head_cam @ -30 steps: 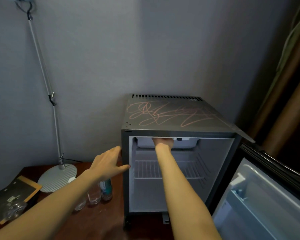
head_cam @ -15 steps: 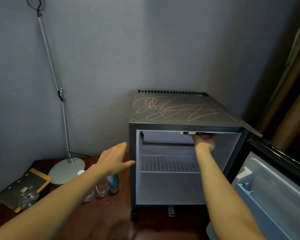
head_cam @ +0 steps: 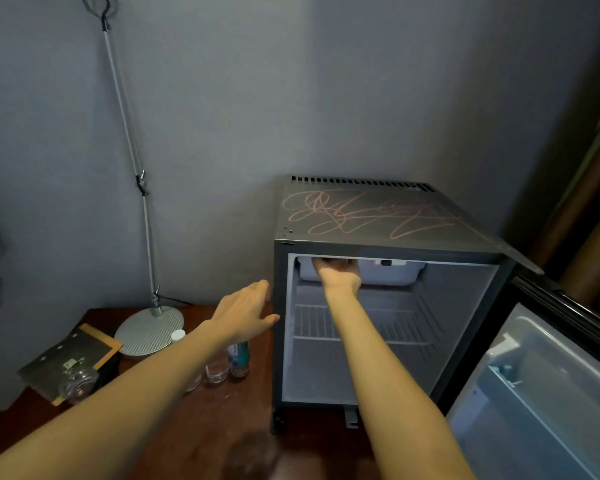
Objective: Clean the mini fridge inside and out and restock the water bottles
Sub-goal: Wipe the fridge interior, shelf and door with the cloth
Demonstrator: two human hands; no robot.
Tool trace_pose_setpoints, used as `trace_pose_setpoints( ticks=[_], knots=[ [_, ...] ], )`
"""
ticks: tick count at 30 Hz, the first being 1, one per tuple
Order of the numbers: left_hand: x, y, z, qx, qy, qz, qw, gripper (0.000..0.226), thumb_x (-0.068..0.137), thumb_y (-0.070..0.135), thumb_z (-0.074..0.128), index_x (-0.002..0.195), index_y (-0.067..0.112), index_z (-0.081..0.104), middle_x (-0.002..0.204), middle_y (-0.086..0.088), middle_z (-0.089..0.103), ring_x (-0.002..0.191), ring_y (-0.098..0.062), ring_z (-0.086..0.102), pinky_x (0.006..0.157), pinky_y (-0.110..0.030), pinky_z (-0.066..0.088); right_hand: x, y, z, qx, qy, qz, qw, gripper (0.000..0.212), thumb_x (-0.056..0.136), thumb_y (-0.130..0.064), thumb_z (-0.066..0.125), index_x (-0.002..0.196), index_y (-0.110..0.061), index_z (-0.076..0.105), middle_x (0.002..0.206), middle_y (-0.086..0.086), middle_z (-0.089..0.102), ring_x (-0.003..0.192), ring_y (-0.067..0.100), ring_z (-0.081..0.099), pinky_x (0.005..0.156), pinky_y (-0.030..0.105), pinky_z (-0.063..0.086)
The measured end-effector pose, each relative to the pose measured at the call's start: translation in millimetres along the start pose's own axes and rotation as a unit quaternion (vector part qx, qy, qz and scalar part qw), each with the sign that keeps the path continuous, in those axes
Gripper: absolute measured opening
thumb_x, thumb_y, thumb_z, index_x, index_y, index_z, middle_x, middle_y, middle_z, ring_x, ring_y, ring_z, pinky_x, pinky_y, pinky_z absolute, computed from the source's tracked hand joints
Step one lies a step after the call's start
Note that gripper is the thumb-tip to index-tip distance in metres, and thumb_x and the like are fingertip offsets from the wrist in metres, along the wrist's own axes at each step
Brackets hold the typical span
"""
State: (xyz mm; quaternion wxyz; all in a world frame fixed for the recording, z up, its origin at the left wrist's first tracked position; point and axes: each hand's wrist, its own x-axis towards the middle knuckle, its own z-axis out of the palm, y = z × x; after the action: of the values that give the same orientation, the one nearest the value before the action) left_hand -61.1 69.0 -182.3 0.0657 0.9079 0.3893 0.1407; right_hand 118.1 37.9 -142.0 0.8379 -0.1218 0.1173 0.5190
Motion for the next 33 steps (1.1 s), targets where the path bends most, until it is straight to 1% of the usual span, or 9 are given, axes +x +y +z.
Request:
trace_pose_setpoints(
  ticks=[5, 8, 10, 12, 16, 21, 26, 31, 33],
  knots=[
    [4.9, 1.5, 7.0, -0.006, 0.006, 0.005, 1.0, 0.038, 0.087, 0.046, 0.058, 0.112, 0.021, 0.044, 0.11, 0.003, 0.056, 0.093, -0.013, 0.056, 0.074, -0.027, 0.046, -42.9, 4.6, -6.2, 0.016, -0.044, 0.026, 0.999, 0.027, 0.1, -0.02, 0.034, 0.103, -0.007, 0.057, 0.102, 0.015, 0.058, 0.109, 0.027, 0.049, 0.109, 0.036, 0.027],
    [8.6, 3.3, 9.7, -0.032, 0.006, 0.007, 0.999, 0.037, 0.087, 0.045, 0.059, 0.111, 0.021, 0.044, 0.108, 0.003, 0.057, 0.093, -0.012, 0.056, 0.077, -0.03, 0.049, -67.2, -10.6, -5.4, -0.123, 0.007, -0.024, 0.992, 0.044, 0.088, -0.02, 0.065, 0.126, -0.001, 0.051, 0.095, 0.025, 0.055, 0.087, 0.029, 0.058, 0.087, 0.024, 0.044],
    [9.2, 2.9, 11.8, -0.039, 0.002, 0.004, 0.999, 0.035, 0.087, 0.045, 0.059, 0.108, 0.022, 0.043, 0.106, 0.004, 0.056, 0.092, -0.013, 0.056, 0.076, -0.03, 0.048, -73.6, -30.8, -13.6, -0.006, 0.017, -0.034, 0.999, 0.045, 0.095, -0.018, 0.054, 0.137, -0.003, 0.042, 0.114, 0.036, 0.05, 0.113, 0.036, 0.054, 0.095, 0.021, 0.039],
    [9.6, 2.5, 13.8, -0.043, 0.002, 0.003, 0.999, 0.034, 0.087, 0.044, 0.06, 0.107, 0.022, 0.043, 0.106, 0.004, 0.056, 0.092, -0.013, 0.056, 0.075, -0.031, 0.049, -70.0, -58.0, -19.7, 0.062, -0.034, -0.045, 0.996, 0.043, 0.104, -0.02, 0.027, 0.146, -0.008, 0.031, 0.149, 0.024, 0.031, 0.14, 0.035, 0.029, 0.112, 0.033, 0.025],
    [12.3, 1.1, 15.6, -0.045, -0.001, -0.001, 0.999, 0.034, 0.087, 0.045, 0.06, 0.106, 0.022, 0.043, 0.105, 0.003, 0.057, 0.092, -0.014, 0.057, 0.077, -0.036, 0.052, -47.4, -115.5, -15.3, -0.004, 0.015, -0.138, 0.99, 0.045, 0.104, -0.03, 0.02, 0.136, -0.01, 0.045, 0.153, 0.008, 0.033, 0.143, 0.027, 0.026, 0.115, 0.037, 0.017],
    [15.0, -1.3, 18.0, -0.054, -0.005, -0.002, 0.999, 0.037, 0.086, 0.044, 0.061, 0.11, 0.021, 0.043, 0.108, 0.003, 0.058, 0.094, -0.015, 0.058, 0.078, -0.036, 0.052, -44.7, -161.6, -0.8, -0.041, -0.013, -0.198, 0.979, 0.04, 0.103, -0.024, 0.019, 0.126, -0.015, 0.051, 0.152, 0.009, 0.034, 0.14, 0.03, 0.03, 0.113, 0.042, 0.022],
    [17.5, -1.9, 16.3, -0.042, -0.006, -0.002, 0.999, 0.031, 0.088, 0.039, 0.06, 0.108, 0.022, 0.043, 0.106, 0.002, 0.058, 0.092, -0.015, 0.057, 0.076, -0.032, 0.05, -13.1, -165.3, 5.3, 0.009, 0.003, -0.211, 0.977, 0.039, 0.102, -0.017, 0.02, 0.085, -0.008, 0.055, 0.147, 0.01, 0.042, 0.136, 0.028, 0.038, 0.107, 0.037, 0.032],
    [22.5, -3.1, 10.5, -0.041, -0.011, -0.002, 0.999, 0.03, 0.09, 0.033, 0.059, 0.112, 0.02, 0.044, 0.11, 0.0, 0.058, 0.097, -0.019, 0.058, 0.081, -0.038, 0.05, -11.9, -159.9, -2.9, -0.004, -0.014, -0.226, 0.974, 0.03, 0.091, -0.012, 0.032, 0.106, -0.007, 0.058, 0.148, 0.01, 0.041, 0.136, 0.029, 0.038, 0.101, 0.038, 0.035],
    [22.1, -4.2, 11.1, -0.041, -0.012, -0.005, 0.999, 0.031, 0.089, 0.034, 0.059, 0.112, 0.02, 0.043, 0.11, 0.0, 0.058, 0.096, -0.018, 0.058, 0.081, -0.037, 0.051, -20.9, -162.0, -14.5, -0.003, -0.041, -0.223, 0.974, 0.051, 0.08, -0.015, 0.04, 0.13, -0.012, 0.05, 0.15, 0.009, 0.038, 0.138, 0.027, 0.035, 0.1, 0.037, 0.032]
  ],
)
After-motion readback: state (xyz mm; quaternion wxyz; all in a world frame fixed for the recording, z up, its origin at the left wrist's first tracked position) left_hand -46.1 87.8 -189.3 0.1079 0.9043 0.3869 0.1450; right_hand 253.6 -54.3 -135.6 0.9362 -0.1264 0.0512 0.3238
